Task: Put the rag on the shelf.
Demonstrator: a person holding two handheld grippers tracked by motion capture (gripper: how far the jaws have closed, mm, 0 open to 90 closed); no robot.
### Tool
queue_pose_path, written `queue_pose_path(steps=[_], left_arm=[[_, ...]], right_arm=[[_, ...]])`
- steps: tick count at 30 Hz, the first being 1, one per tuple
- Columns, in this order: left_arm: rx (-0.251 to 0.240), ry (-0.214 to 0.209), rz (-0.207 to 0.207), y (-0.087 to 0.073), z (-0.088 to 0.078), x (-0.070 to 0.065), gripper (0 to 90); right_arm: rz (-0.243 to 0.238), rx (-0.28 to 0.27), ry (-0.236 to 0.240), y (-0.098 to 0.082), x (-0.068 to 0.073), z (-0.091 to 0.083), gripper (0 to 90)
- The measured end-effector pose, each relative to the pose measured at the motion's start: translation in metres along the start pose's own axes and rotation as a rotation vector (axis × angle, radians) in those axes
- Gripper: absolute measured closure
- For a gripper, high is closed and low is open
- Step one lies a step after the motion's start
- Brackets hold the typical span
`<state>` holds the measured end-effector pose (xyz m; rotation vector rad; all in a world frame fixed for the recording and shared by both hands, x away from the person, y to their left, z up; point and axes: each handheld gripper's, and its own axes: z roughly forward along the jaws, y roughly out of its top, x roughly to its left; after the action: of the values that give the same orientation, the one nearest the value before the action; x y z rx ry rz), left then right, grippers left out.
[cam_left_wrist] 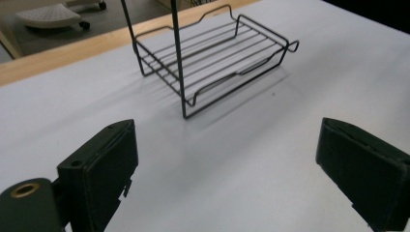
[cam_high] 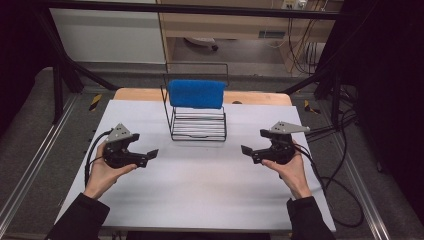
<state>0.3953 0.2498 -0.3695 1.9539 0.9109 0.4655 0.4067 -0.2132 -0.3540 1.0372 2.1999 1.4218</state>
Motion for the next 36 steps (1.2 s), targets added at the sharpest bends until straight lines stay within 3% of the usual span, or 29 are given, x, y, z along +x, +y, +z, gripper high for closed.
queue_pose_path(steps=[11, 22, 28, 36], left_arm=[[0.031, -0.008, -0.023, -0.052, 0.001, 0.005, 9.1], [0.045, -0.004, -0.026, -0.079, -0.003, 0.013, 10.8], [0.065, -0.004, -0.017, -0.092, -0.003, 0.011, 10.8], [0.06, -0.003, -0.024, -0.095, -0.004, 0.011, 10.7]], right_arm=[[0.058, 0.068, 0.004, -0.056, -0.008, -0.001, 0.8], [0.08, 0.1, -0.009, -0.1, -0.021, -0.016, 0.6], [0.098, 0.101, -0.014, -0.112, -0.023, -0.026, 0.6], [0.098, 0.107, -0.024, -0.114, -0.024, -0.027, 0.6]])
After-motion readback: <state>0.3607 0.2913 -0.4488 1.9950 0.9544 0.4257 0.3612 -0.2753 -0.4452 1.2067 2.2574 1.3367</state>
